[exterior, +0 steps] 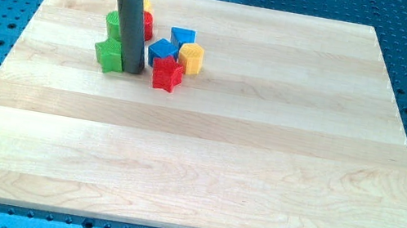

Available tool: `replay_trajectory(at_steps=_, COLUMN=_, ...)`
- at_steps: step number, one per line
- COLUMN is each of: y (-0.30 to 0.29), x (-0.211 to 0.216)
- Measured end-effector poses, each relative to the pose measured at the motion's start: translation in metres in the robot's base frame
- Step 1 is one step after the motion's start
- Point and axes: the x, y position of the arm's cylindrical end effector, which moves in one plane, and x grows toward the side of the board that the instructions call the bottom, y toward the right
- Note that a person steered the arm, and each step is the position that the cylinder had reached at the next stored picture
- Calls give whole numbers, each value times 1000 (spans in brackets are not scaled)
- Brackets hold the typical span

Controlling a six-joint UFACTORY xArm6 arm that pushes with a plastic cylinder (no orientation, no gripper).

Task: Slide the blue blocks to the top center

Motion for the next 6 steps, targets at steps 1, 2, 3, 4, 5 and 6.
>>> replay_trajectory(at_steps=1, y=16, x=-9)
replay_trajectory(at_steps=2, y=20, x=-44)
replay_trajectory(at_steps=3, y=41, x=-66)
replay_trajectory(at_steps=4, y=48, x=-73)
replay_trajectory(at_steps=5, y=78, x=-76)
replay_trajectory(at_steps=6, y=110, x=-126)
